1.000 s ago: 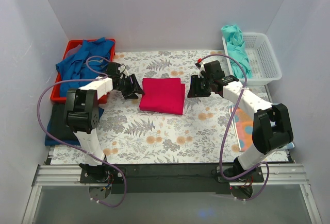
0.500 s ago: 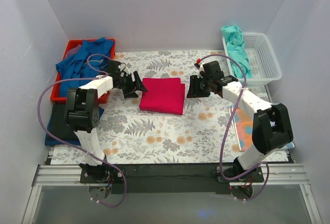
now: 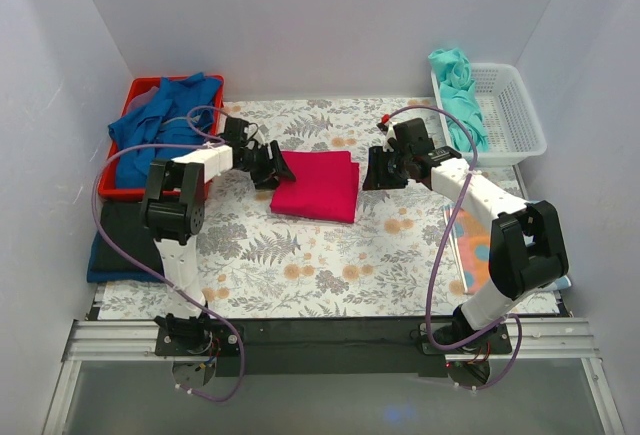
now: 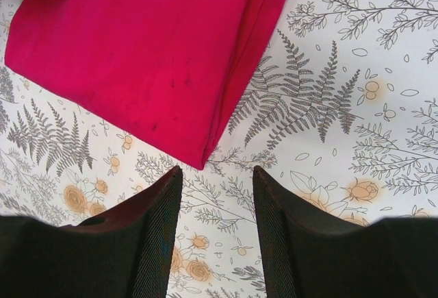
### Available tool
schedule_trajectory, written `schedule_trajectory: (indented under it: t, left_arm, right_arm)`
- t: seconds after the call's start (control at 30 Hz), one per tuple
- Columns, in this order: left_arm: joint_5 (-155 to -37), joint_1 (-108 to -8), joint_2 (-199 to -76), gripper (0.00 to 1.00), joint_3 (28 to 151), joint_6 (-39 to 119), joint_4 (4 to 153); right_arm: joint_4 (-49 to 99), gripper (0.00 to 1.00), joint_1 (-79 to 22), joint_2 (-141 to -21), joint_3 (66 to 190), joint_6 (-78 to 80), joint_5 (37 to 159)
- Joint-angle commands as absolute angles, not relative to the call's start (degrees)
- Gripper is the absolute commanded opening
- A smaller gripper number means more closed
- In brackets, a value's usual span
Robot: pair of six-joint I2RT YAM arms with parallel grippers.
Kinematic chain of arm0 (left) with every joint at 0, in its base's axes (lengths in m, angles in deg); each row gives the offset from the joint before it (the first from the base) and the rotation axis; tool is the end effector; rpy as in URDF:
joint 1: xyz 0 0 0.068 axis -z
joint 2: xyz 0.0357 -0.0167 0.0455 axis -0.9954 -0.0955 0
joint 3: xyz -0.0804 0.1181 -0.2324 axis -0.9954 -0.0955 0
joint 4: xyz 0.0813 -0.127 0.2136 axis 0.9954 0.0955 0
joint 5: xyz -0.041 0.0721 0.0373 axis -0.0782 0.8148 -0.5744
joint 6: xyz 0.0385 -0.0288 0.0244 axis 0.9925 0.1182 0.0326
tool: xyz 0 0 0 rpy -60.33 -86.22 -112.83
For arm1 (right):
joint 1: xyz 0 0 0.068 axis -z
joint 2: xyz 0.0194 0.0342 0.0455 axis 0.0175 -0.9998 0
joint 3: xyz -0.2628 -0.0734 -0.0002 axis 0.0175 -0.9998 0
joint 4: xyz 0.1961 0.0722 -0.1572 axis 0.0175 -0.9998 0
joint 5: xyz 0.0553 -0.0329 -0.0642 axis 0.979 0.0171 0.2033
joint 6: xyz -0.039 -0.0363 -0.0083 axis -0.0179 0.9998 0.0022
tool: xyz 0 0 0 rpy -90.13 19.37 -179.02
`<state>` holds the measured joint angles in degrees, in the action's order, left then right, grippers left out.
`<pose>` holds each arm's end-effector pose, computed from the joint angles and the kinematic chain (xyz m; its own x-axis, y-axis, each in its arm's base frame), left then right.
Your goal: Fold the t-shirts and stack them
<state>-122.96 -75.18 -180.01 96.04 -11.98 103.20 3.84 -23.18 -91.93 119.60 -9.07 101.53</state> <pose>0.4112 -0.0884 0.1438 -0.7449 -0.6189 0.2490 -0.6040 0.4673 -0.6456 0.3173 0.1503 0.2505 -0.7882 -0.0452 -0.6138 -0.3141 0.8872 0.3379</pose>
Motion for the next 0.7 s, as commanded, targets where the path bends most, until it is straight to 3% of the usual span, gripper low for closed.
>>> schedule_trajectory:
  t: [0.0, 0.23, 0.47, 0.67]
  left_arm:
    - [-116.11, -70.11, -184.81, 0.54, 95.63, -10.51, 106.44]
    - [-106.46, -67.47, -184.03, 0.13, 93.69, -12.0, 109.43]
    - [-96.7, -67.47, -179.99, 0.0, 95.89, -9.63, 113.91]
    - [-82.9, -67.47, -179.2, 0.0, 103.09, -6.47, 124.45]
  right_arm:
    - [5.49, 0.52, -23.43, -91.37, 119.95, -9.58, 100.51]
    - [5.4, 0.51, -23.52, -90.76, 119.07, -10.02, 99.8]
    - [5.66, 0.5, -23.43, -91.02, 118.54, -10.55, 100.51]
    - [5.66, 0.5, -23.69, -90.93, 118.36, -10.64, 101.21]
